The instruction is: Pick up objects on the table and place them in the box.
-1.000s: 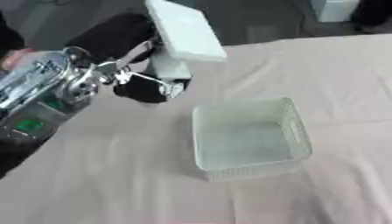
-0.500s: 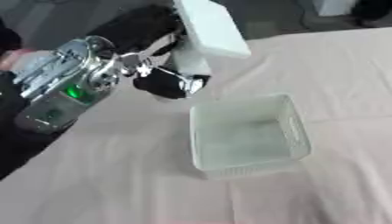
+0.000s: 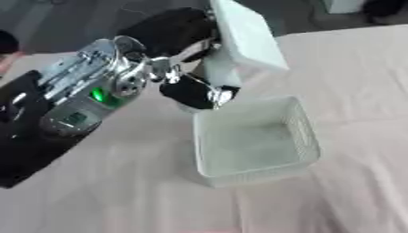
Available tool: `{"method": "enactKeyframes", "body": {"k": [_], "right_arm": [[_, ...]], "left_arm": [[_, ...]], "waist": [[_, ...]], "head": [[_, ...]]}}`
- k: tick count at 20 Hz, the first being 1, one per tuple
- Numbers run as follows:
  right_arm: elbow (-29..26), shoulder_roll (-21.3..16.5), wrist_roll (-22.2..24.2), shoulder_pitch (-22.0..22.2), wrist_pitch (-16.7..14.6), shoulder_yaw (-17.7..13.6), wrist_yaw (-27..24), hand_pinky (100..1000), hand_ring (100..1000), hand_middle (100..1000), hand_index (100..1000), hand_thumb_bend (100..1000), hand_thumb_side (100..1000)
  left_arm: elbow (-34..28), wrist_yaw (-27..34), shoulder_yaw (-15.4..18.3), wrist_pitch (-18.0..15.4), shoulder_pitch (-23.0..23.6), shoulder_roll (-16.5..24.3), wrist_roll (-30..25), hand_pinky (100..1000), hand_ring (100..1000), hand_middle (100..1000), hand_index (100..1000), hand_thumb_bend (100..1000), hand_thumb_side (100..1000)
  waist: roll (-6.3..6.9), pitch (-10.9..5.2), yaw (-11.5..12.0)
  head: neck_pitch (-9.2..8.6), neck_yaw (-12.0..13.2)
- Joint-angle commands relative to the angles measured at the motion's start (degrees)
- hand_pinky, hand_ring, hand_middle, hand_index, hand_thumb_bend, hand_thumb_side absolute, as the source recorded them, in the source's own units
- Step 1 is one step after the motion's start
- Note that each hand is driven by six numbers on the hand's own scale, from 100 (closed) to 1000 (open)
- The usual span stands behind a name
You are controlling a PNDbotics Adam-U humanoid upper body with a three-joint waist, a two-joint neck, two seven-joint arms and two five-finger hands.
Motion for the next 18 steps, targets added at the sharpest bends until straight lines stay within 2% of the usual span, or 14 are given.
{"method": "enactKeyframes", "body": {"k": [1, 8, 10, 13, 14, 15, 16, 18], "right_arm": [[-0.7, 0.5, 0.0, -1.5, -0.3, 0.6, -0.6, 474, 312, 306, 457, 100, 929], [-0.7, 1.3, 0.5, -1.9, -0.3, 0.9, -1.5, 475, 312, 306, 457, 100, 930], [-0.7, 1.5, 0.2, -2.0, -0.5, 0.9, -1.9, 475, 309, 302, 454, 100, 929], [-0.7, 1.7, -0.2, -2.2, -0.9, 0.9, -2.0, 476, 309, 303, 455, 100, 930], [-0.7, 1.7, -0.3, -2.2, -0.9, 0.9, -2.0, 476, 308, 302, 454, 100, 930], [-0.7, 1.8, -0.4, -2.3, -0.9, 0.9, -2.0, 476, 309, 303, 455, 100, 930], [-0.7, 1.9, -0.7, -2.4, -1.1, 0.9, -2.0, 475, 302, 295, 450, 100, 929], [-0.7, 2.0, -1.3, -2.5, -1.6, 0.9, -2.1, 476, 301, 293, 449, 100, 929]], "left_arm": [[-0.7, 1.1, 0.0, -1.6, -1.7, -0.1, 0.3, 100, 100, 100, 134, 100, 493], [-0.7, 4.3, -1.0, -3.2, -1.6, -0.8, 2.2, 100, 100, 100, 140, 100, 486], [-0.7, 5.9, -1.3, -4.8, -1.8, -0.8, 2.8, 100, 100, 100, 157, 100, 476], [-0.7, 8.0, -1.3, -8.7, -2.2, -0.7, 5.6, 100, 100, 100, 214, 100, 401], [-0.7, 8.0, -1.3, -9.7, -2.1, -0.5, 6.3, 100, 100, 100, 327, 100, 352], [-0.7, 7.9, -1.3, -10.4, -2.0, -0.4, 6.5, 100, 100, 100, 246, 100, 378], [-0.7, 7.8, -1.6, -11.3, -1.9, -0.3, 6.2, 169, 269, 302, 624, 100, 434], [-0.7, 7.1, -1.7, -13.6, -1.6, 0.1, 4.4, 408, 500, 550, 745, 100, 571]], "waist": [[-0.16, -0.49, -0.2], [0.07, -0.17, -0.8], [0.13, -0.14, -1.0], [0.20, -0.10, -1.2], [0.23, -0.08, -1.2], [0.24, -0.06, -1.3], [0.29, -0.04, -1.3], [0.35, 0.04, -1.4]], "head": [[-0.03, 0.9], [-0.03, 2.3], [-0.03, 2.6], [-0.03, 2.8], [-0.03, 2.8], [-0.03, 2.8], [-0.03, 2.8], [-0.03, 2.8]]}}
